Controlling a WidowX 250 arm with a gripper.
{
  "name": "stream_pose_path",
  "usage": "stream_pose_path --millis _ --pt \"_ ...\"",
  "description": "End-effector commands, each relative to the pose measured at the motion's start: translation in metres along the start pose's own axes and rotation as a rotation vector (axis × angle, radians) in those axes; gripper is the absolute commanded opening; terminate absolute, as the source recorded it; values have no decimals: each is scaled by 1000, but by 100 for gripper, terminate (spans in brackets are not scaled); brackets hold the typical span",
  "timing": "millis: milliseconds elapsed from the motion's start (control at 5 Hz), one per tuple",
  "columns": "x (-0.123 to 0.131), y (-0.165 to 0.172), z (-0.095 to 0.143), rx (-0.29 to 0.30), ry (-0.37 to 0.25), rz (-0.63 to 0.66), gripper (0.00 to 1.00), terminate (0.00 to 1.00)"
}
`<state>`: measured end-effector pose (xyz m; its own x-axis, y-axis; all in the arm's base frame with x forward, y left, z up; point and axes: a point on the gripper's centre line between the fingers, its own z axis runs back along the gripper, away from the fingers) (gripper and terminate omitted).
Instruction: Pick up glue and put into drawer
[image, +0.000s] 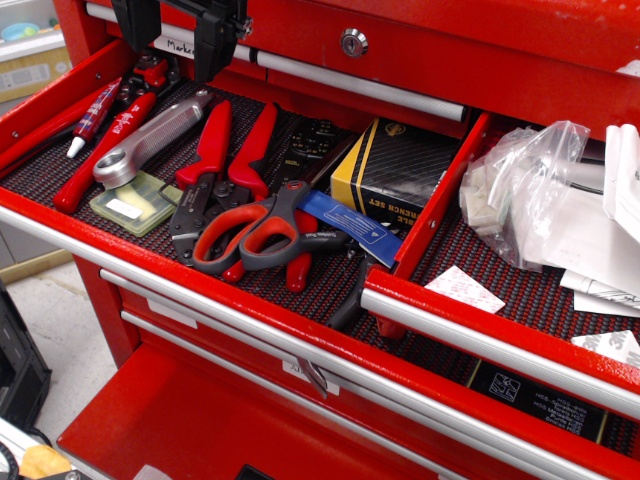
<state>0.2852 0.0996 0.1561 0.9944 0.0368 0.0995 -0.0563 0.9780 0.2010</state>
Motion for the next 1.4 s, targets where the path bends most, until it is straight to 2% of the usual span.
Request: stream_pose_path --millis 0,200,400,600,800,1200 --pt "0 0 0 0 0 0 100 0" --pt "0 45 -22 67 -49 -57 100 0" --pt "9 69 -39 42 -82 -108 100 0" --pt "20 88 -63 92 -126 -125 100 0" --pt "25 97 -78 114 -153 -106 100 0" --pt "32 124 -88 114 -169 -157 100 0"
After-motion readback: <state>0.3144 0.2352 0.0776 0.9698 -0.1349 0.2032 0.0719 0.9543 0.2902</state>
